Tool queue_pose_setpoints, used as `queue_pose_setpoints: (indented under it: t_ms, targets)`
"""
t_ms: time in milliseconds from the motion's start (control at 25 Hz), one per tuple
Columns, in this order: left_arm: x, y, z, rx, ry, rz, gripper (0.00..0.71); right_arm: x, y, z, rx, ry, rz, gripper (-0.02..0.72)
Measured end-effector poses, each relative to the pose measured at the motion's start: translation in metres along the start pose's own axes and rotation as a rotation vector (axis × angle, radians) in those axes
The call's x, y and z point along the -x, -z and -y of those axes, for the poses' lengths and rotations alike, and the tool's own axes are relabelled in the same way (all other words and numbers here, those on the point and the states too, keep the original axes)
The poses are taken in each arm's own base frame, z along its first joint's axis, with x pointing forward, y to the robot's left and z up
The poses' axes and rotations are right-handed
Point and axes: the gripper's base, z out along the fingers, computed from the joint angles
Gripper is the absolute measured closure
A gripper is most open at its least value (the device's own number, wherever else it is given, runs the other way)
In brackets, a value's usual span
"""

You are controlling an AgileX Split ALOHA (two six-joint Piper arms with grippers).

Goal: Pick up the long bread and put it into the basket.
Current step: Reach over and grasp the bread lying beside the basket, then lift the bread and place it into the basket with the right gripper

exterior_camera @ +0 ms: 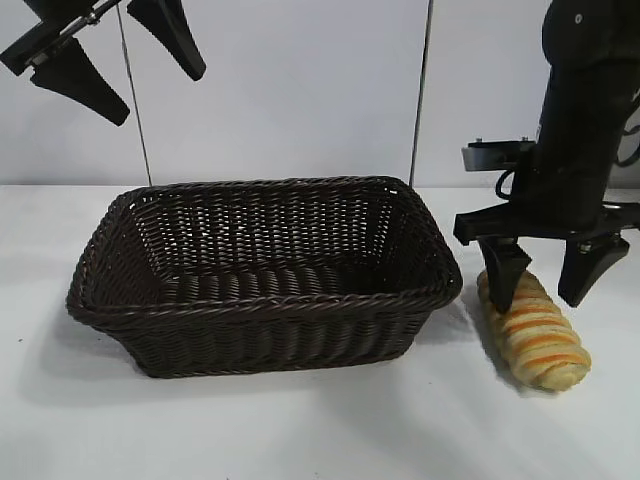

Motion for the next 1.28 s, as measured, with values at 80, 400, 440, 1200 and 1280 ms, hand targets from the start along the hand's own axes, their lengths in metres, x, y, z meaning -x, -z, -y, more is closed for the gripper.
queue_pose_setpoints:
  t_ms: [80, 400, 440, 1200, 1280]
  targets:
    - [0.000, 0.000, 0.000, 0.000, 0.000, 0.000, 0.104, 0.001, -0.005, -0.001, 0.005, -0.006, -0.004, 0.207]
    - [0.000, 0.000, 0.000, 0.000, 0.000, 0.000, 0.104, 0.000, -0.010, -0.001, 0.010, -0.014, -0.017, 0.493]
    - [0.000, 0.000, 0.000, 0.000, 0.000, 0.000, 0.104, 0.000, -0.010, -0.001, 0.010, -0.014, -0.019, 0.510]
    - [0.000, 0.000, 0.000, 0.000, 0.000, 0.000, 0.104, 0.036, 0.133, -0.002, 0.034, 0.025, 0.145, 0.544]
    - [0.000, 0.000, 0.000, 0.000, 0.000, 0.000, 0.104, 0.040, 0.144, -0.005, 0.070, 0.044, 0.179, 0.544]
